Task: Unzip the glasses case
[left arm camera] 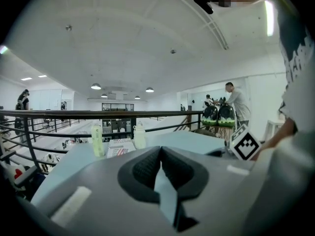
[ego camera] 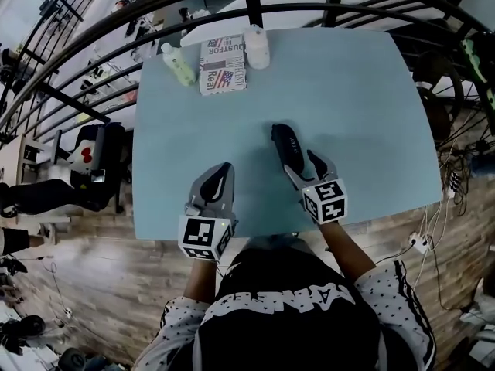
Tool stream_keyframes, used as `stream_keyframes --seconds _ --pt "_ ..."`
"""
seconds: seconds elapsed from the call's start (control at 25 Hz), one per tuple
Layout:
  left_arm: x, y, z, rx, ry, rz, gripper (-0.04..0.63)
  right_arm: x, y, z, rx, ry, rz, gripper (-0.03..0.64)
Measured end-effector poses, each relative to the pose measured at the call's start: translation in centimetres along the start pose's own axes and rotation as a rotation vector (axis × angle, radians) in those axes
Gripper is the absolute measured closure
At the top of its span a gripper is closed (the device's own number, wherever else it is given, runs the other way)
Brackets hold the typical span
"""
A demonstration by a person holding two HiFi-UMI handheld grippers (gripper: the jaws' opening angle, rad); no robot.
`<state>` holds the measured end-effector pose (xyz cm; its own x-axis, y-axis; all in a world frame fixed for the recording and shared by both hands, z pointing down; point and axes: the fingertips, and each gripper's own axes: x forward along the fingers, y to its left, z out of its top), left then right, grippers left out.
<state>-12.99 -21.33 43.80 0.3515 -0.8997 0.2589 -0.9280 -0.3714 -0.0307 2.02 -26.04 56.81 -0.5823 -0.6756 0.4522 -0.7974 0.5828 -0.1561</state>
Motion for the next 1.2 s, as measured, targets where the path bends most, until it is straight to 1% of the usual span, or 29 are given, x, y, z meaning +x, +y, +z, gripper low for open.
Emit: stream_keyframes --seconds 0.24,0.36,0.52,0.64,0.8,0.88,1.04,1.2 --pt "0.3 1.4 -1.2 -0.022 0.046 -0.014 0.595 3.0 0.1 -2.1 0.014 0.084 -0.05 0.283" --pt "0.4 2.0 -1.5 -0.033 0.049 -0.02 0.595 4.0 -0.2 -2.7 0.01 0.114 -0.094 0.252" --pt "0.2 2.1 -1.9 -0.048 0.042 -0.03 0.595 4.7 -0.1 -3.9 0.006 0.157 -0.132 0.23" --pt "0.1 2.2 -2.0 -0.049 0.042 -0.037 0.595 5.1 -0.4 -4.7 0.018 0.18 -0.164 0.229" --pt "-0.1 2.4 -2.2 -0.058 0.054 -0.042 0.595 5.9 -0.9 -5.3 0.024 0.211 -0.183 0.229" --pt "-0.3 2.3 -2.4 -0.06 0.064 -0.046 0.595 6.0 -1.0 -5.6 0.039 0.219 -0.187 0.243" --pt "-0.3 2.2 -3.0 -0.064 0.088 -0.064 0.595 5.9 -0.9 -5.6 0.047 0.202 -0.184 0.263" --pt "0.2 1.5 -3.6 -0.061 0.113 -0.102 0.595 5.2 -1.1 -5.7 0.074 0.166 -0.202 0.27"
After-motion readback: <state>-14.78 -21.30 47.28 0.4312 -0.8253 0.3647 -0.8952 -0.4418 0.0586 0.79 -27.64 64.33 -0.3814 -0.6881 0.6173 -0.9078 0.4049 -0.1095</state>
